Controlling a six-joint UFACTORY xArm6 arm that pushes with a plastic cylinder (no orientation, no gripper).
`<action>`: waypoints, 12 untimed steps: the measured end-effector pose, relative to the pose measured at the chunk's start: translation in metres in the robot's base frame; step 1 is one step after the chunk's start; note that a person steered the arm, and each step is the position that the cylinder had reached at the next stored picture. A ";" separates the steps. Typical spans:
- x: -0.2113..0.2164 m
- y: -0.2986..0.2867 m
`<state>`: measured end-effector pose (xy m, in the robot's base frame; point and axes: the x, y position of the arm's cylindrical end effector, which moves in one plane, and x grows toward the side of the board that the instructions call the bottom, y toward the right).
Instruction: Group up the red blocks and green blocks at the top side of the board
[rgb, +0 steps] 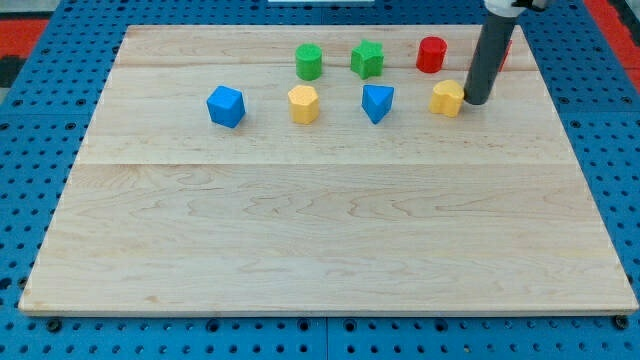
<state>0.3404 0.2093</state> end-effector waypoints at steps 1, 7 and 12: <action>-0.038 0.099; -0.093 0.015; -0.090 -0.112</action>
<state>0.2509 0.0976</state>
